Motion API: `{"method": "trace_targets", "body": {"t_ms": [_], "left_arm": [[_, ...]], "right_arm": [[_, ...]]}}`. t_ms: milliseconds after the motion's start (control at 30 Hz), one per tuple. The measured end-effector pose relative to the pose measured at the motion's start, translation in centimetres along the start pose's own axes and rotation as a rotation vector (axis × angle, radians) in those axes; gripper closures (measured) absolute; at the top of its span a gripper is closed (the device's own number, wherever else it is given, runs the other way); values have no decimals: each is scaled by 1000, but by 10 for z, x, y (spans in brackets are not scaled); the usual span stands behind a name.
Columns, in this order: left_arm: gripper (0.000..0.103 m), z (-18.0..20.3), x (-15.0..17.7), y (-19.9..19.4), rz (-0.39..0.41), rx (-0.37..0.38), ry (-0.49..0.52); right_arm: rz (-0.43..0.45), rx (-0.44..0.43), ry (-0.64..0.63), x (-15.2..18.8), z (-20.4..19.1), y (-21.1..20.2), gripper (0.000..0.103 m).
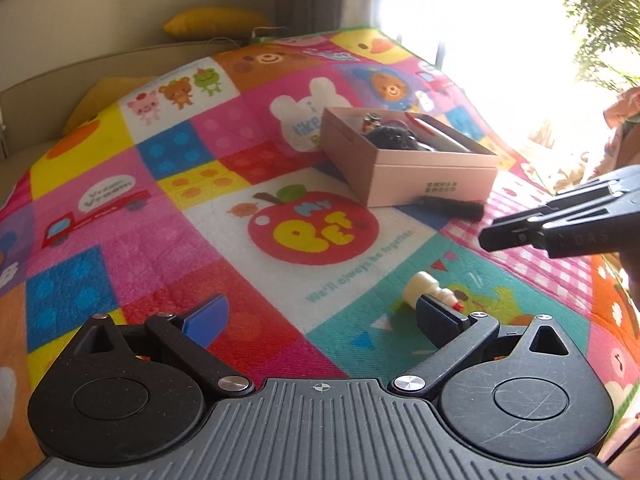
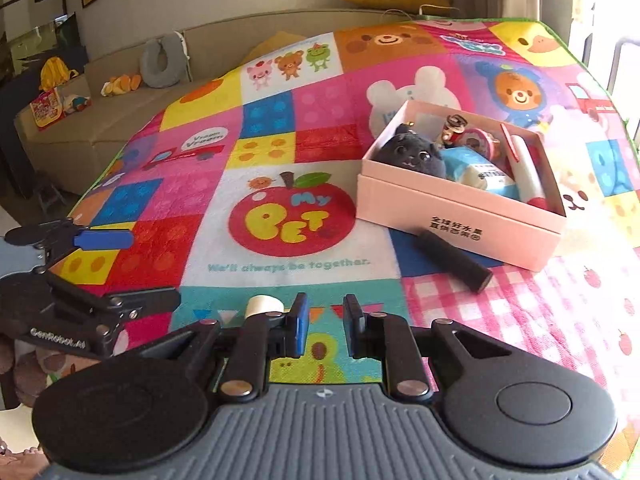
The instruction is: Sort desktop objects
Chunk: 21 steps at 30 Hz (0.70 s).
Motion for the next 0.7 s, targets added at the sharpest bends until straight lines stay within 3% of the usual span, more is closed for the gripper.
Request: {"method": "trace_targets", "body": {"t_ms": [67, 300, 367, 500, 700], "left_arm": [[1, 16, 0, 2, 8, 14, 74], [1, 55, -11, 34, -46, 70, 307], [2, 54, -17, 44, -68, 88, 306], [15, 51, -23, 56, -106, 162, 255], [13, 59, -15, 53, -135, 230, 226]], "right_arm": [[23, 40, 7, 4, 5, -1, 83], [47, 103, 86, 18, 33, -2, 51], [54, 117, 109, 24, 41, -2, 46], [57, 142, 150, 35, 53, 1, 35], [61, 178, 191, 45, 66, 8, 22]]}}
Point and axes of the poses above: each gripper's, at about its wrist camera, not at the fingertips, and y roughly the way its jaws point, z to its right, x to its underside, the point moved 1 cm from there along y, roughly the way its jaws point, and after that the axes turned 13 degrees about -z, right-handed, at the moved point
